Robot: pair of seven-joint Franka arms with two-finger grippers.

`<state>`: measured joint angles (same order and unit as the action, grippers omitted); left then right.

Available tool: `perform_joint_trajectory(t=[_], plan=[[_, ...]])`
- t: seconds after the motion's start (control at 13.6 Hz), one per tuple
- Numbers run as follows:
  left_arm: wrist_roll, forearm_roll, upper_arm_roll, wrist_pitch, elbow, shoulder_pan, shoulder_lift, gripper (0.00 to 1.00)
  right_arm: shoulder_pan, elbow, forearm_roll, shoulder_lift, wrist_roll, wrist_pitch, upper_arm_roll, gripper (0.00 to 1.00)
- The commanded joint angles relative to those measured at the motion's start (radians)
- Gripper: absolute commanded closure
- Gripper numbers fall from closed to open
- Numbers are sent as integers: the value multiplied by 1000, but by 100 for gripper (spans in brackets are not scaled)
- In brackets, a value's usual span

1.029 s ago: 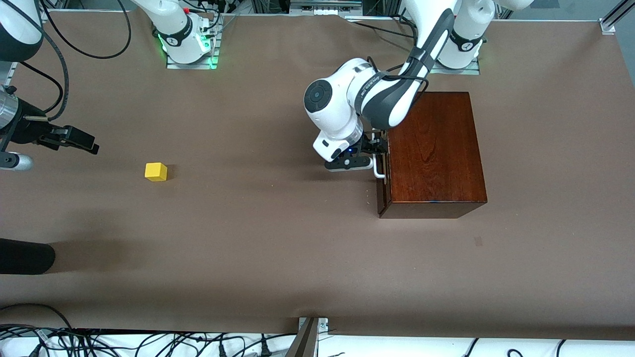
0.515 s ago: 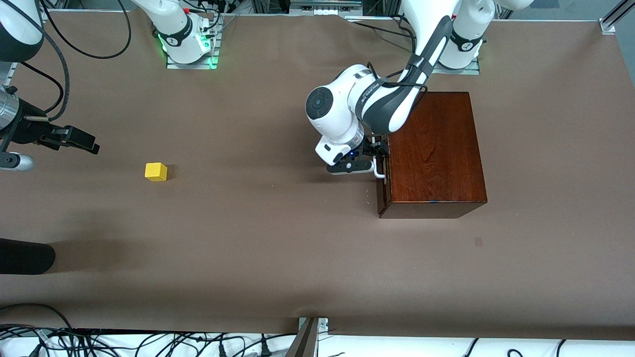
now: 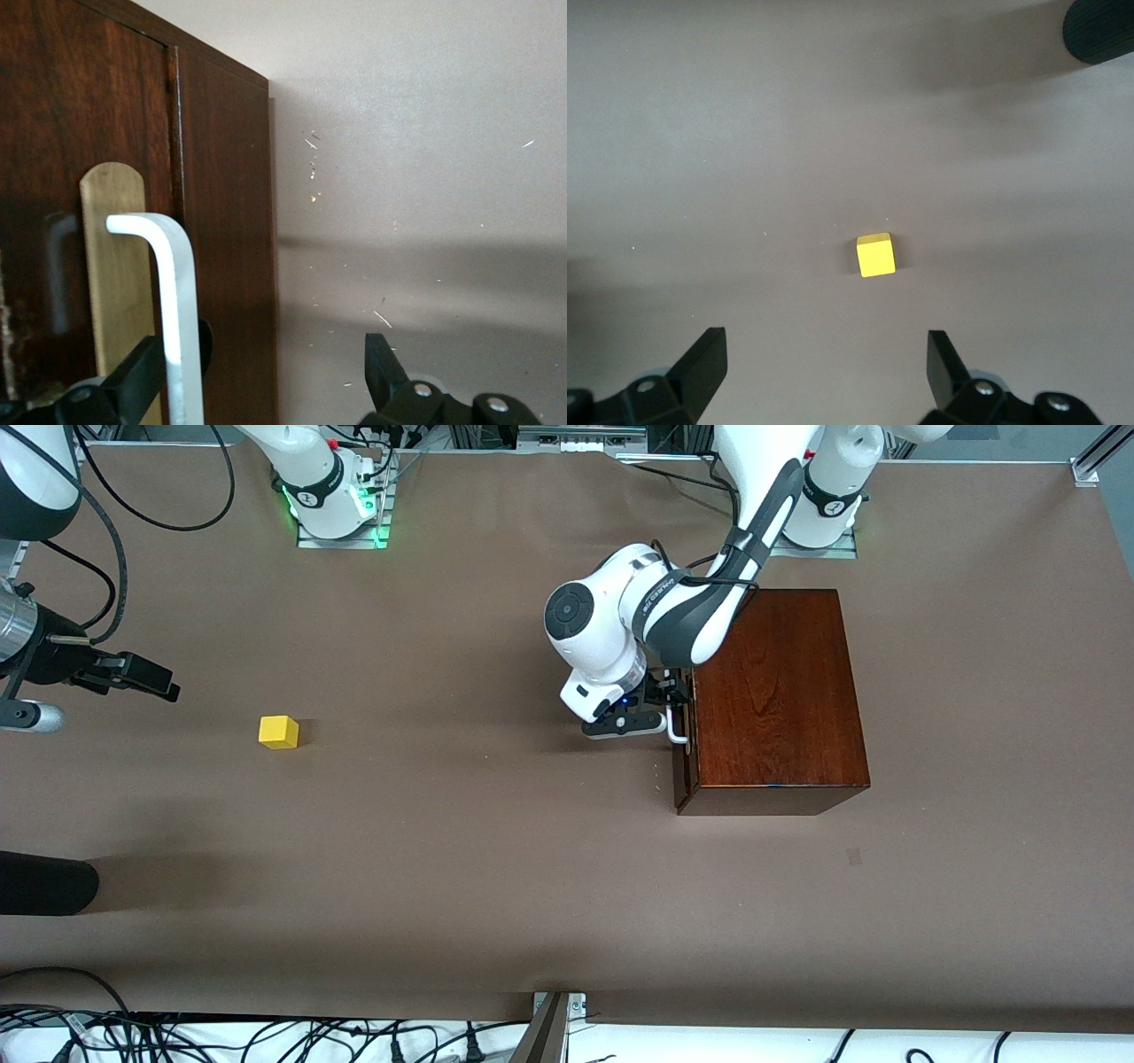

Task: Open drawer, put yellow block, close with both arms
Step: 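Grasp the white drawer handle with the left gripper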

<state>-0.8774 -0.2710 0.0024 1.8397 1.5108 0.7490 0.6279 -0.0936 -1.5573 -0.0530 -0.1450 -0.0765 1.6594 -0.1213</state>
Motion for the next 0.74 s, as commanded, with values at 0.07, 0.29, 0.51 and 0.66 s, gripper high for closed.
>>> perform_joint_trajectory(t=[0.07, 0.29, 0.51, 0.66], plan=[[-25, 13, -4, 4, -15, 4, 12, 0, 6, 5, 2, 2, -3, -13, 5, 0], [-58, 13, -7, 4, -21, 9, 13, 0, 8, 5, 2, 2, 0, -13, 3, 0], [-66, 18, -7, 4, -29, 16, 15, 0, 9, 0, 2, 2, 0, -13, 3, 0], [-66, 56, -7, 4, -31, 15, 15, 0, 9, -1, 2, 1, -2, -13, 3, 0]])
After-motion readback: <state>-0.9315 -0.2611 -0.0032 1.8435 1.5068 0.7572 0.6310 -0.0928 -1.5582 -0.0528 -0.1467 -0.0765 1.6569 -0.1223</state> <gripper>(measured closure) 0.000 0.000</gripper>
